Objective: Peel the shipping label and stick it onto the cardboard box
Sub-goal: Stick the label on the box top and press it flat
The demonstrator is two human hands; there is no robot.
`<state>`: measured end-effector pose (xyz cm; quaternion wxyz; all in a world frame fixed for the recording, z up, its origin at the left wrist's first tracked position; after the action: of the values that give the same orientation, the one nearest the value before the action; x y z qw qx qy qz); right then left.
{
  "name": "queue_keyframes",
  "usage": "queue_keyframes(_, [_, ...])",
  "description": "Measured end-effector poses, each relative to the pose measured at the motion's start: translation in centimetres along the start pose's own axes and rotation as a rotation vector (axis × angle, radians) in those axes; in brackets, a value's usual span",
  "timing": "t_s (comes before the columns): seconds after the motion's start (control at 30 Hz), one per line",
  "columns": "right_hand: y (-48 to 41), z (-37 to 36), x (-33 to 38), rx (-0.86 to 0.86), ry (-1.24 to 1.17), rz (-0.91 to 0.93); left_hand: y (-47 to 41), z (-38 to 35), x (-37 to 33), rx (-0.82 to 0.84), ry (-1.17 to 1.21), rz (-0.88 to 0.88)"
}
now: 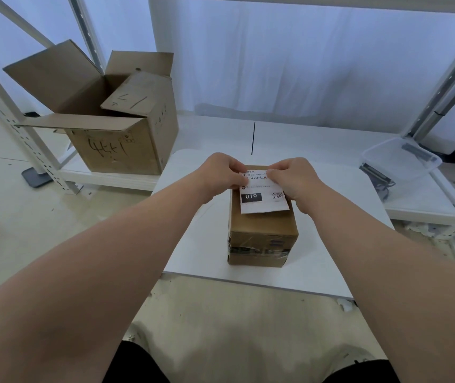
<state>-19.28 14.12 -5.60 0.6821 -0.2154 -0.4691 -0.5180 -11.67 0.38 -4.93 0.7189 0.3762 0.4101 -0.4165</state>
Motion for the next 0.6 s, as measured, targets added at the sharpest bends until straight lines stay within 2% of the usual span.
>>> queue_keyframes(0.23, [-0.58,1.01,0.41,-0.126,0.183,0.055,0.03,-0.08,0.04,-0.01,-0.015,0.029])
queue_keyframes(0.6, [-0.68,1.1,0.17,-0.121,0.202,0.041,-0.04,-0.21,-0.42,-0.022,-0.118,-0.01])
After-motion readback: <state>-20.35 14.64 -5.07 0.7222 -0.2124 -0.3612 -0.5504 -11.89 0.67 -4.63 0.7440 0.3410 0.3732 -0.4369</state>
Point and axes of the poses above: each hand's wrist, its own y-axis away from the middle knuckle, its own z-axis out of the back of the hand, x = y × z, the point moved 10 cm from there along -y, towards the middle knuckle, and after that the axes turned 2 degrees about y, right-handed, at the moved point
